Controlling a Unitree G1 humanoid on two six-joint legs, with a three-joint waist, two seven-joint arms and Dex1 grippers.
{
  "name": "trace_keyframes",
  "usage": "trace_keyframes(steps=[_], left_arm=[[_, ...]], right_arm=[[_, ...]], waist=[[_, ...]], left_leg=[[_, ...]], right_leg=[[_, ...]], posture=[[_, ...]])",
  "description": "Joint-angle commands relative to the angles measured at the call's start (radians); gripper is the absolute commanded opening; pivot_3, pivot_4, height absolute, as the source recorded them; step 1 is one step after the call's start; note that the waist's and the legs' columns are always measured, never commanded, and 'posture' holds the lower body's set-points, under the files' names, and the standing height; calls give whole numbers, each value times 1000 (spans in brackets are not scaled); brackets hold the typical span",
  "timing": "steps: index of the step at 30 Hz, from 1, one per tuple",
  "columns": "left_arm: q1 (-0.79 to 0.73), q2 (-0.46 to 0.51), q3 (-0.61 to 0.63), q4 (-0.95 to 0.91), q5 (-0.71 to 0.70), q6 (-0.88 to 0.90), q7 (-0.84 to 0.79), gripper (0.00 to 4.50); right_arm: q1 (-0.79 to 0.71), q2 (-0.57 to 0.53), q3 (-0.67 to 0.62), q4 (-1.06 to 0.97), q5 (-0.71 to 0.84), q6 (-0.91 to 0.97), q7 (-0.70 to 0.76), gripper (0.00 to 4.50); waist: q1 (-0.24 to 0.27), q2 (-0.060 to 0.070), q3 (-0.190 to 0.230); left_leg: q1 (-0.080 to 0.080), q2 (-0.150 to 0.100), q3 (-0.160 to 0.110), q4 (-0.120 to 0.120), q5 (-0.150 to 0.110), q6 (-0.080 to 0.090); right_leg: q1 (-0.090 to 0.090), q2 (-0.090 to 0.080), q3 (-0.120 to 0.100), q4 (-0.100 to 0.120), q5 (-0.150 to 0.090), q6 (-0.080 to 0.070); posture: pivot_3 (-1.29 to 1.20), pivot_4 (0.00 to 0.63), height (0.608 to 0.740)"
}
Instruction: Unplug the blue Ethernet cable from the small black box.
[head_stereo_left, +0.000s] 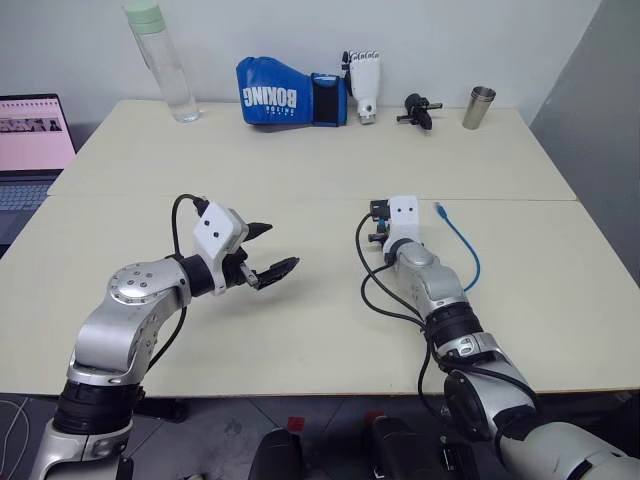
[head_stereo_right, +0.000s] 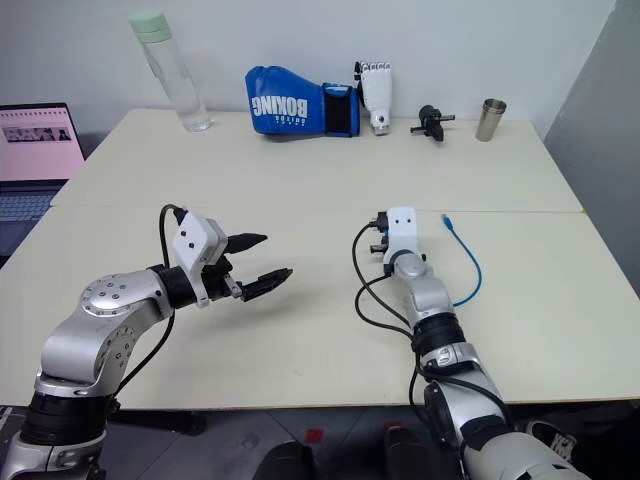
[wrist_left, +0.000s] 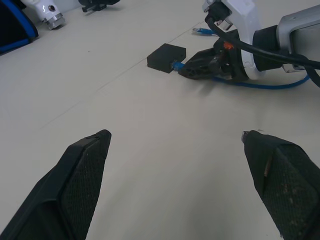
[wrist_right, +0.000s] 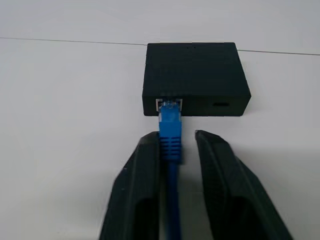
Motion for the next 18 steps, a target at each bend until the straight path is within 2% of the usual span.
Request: trace_keyframes(steps=[1, 4, 9, 13, 16, 18], left_arm=[[-21, -3, -5, -3, 5, -20, -4, 4500], [-28, -7, -11, 7, 9, -28, -6, 4500], [-77, -30, 13, 50, -37, 5, -3, 4500], [-216, -73, 89, 134, -197, 179, 8, 4500], [-289, -80, 101, 175, -264, 257, -16, 4500], [-336, -86, 100, 204, -298, 294, -32, 4500]], right_arm=[[48, -53, 10, -128, -19, 49, 40, 175], [86, -136, 34, -244, -18, 46, 152, 134], [107, -331, 118, -418, -27, -46, 421, 134], [97, -586, 191, -511, -50, -380, 769, 134], [93, -668, 223, -429, -105, -664, 841, 134], [71, -704, 253, -329, -188, -882, 821, 134]], waist=[[1, 0, 0], [8, 0, 0], [6, 1, 1], [6, 2, 2], [5, 1, 2], [1, 1, 1]], left_leg=[[0, 0, 0, 0, 0, 0], [-1, -1, 0, 0, 0, 0], [-1, -1, 2, 0, 0, 0], [-1, -1, 1, 0, 0, 0], [-1, -1, 0, 0, 0, 1], [1, -1, -1, 0, 0, 1]], right_leg=[[0, 0, 0, 0, 0, 0], [0, 0, 0, -1, 0, 0], [-1, -1, -1, -1, 0, 0], [-2, 1, -1, -1, 0, 1], [0, 1, -3, -2, 0, 1], [1, 1, -3, -3, 0, 1]], posture=[[0, 150, 740], [0, 150, 740], [0, 150, 740], [0, 150, 740], [0, 150, 740], [0, 150, 740]])
